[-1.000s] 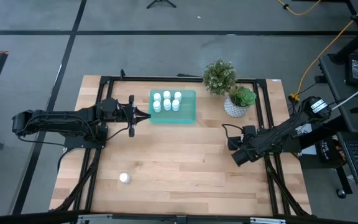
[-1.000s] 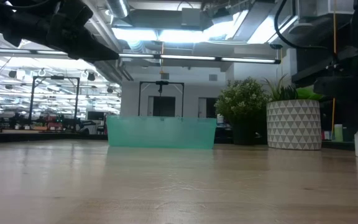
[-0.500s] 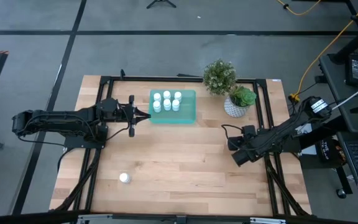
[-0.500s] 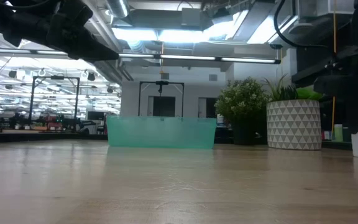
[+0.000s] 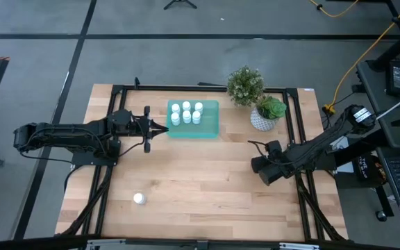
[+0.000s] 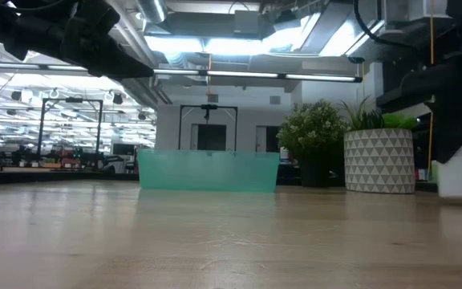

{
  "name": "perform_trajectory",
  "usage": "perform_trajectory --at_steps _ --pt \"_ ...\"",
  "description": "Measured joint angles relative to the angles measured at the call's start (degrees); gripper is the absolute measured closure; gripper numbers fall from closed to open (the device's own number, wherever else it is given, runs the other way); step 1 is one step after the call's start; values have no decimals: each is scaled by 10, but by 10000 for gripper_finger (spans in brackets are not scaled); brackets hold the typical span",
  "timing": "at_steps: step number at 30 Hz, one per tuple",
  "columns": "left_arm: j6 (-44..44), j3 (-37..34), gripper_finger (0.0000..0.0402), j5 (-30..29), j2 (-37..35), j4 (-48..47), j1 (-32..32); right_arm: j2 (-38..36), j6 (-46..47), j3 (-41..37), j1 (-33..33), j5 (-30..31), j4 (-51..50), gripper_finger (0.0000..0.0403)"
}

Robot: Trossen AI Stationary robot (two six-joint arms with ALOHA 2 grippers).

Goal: Pick and place pill bottles into a basket
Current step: Put the white pill bottle into the green bin

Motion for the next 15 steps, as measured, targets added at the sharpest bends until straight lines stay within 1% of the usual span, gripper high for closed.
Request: perform_trajectory --at_steps 8,13,15 --pt "0 0 384 0 0 0 0 -3 -94 5 -1 21 72 242" --pt "0 0 385 -1 0 0 0 -3 -182 50 -14 26 76 242" --pt "0 0 383 -1 0 0 0 -3 -236 72 -22 46 84 242"
